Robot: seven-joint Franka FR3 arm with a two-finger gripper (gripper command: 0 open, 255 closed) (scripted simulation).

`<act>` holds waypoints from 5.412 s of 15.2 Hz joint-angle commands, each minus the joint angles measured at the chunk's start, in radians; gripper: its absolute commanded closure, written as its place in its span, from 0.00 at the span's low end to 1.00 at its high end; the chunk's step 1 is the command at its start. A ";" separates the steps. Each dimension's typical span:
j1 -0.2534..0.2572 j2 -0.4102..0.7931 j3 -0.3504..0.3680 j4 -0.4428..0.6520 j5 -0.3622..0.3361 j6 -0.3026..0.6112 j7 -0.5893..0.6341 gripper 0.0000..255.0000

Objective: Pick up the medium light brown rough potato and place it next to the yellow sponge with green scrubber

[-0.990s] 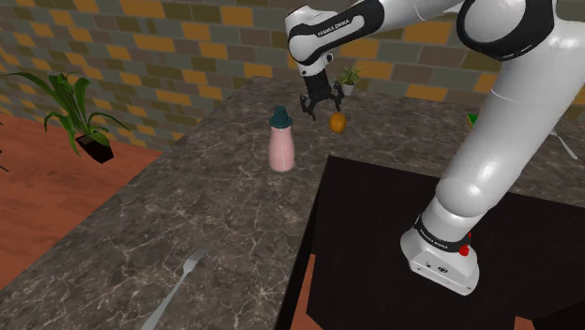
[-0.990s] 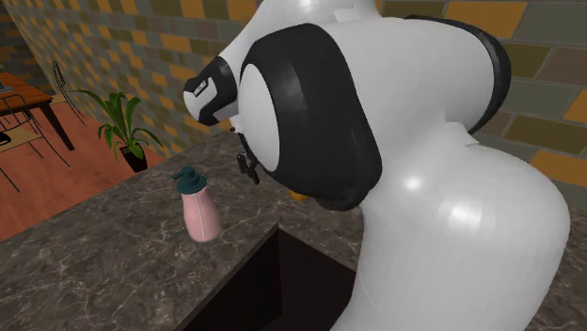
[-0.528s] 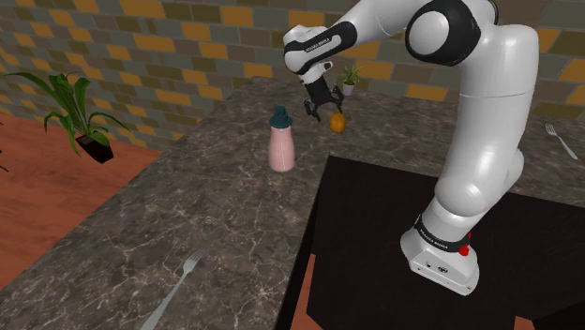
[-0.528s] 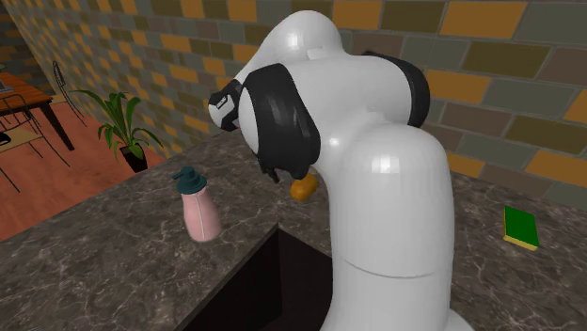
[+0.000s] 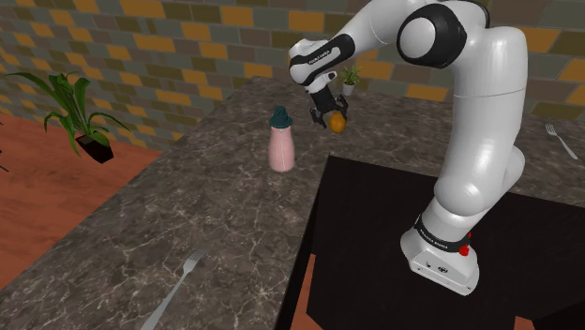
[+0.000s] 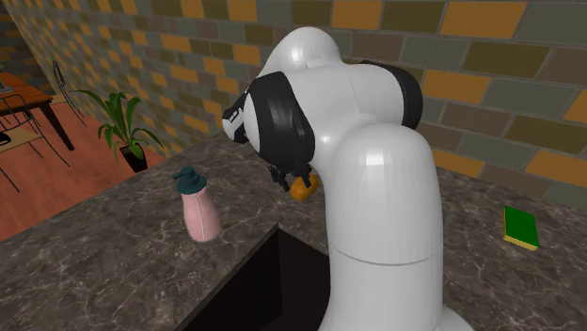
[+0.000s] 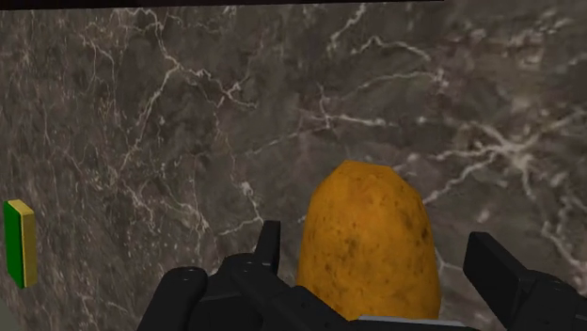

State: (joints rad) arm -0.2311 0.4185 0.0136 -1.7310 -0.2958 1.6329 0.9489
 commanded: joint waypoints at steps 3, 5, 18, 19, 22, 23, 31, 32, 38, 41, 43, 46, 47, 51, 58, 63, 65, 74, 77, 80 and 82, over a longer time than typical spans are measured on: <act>-0.003 -0.002 -0.001 -0.022 -0.002 0.020 0.003 0.00; -0.003 -0.002 -0.001 -0.022 -0.002 0.020 0.003 0.00; -0.003 -0.003 -0.001 -0.023 -0.002 0.021 0.003 1.00; -0.003 -0.002 -0.001 -0.022 -0.002 0.020 0.003 1.00; -0.002 -0.021 -0.001 -0.008 0.000 -0.011 -0.006 1.00; -0.002 -0.026 -0.001 -0.003 0.000 -0.022 -0.009 1.00; 0.002 -0.067 0.000 0.047 0.002 -0.109 -0.032 1.00; 0.002 -0.071 0.000 0.055 0.002 -0.120 -0.035 1.00; 0.005 -0.093 0.000 0.104 0.002 -0.189 -0.053 1.00; 0.006 -0.101 0.000 0.132 0.001 -0.224 -0.063 1.00; 0.007 -0.106 0.000 0.152 0.000 -0.248 -0.069 1.00; 0.008 -0.109 0.000 0.174 -0.001 -0.273 -0.076 1.00; -0.002 -0.143 -0.006 0.125 -0.005 -0.254 -0.086 1.00; -0.040 -0.267 -0.031 -0.048 -0.029 -0.188 -0.129 1.00; -0.106 -0.454 -0.091 -0.289 -0.088 -0.098 -0.218 1.00; -0.156 -0.568 -0.145 -0.423 -0.146 -0.045 -0.289 1.00; -0.177 -0.609 -0.169 -0.468 -0.173 -0.026 -0.320 1.00; -0.284 -0.756 -0.294 -0.616 -0.313 0.060 -0.468 1.00; -0.323 -0.789 -0.342 -0.644 -0.363 0.091 -0.523 1.00; -0.362 -0.812 -0.393 -0.662 -0.413 0.125 -0.579 1.00; -0.388 -0.821 -0.429 -0.668 -0.445 0.149 -0.617 1.00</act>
State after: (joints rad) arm -0.6048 -0.3907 -0.3973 -2.3892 -0.7217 1.7699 0.3517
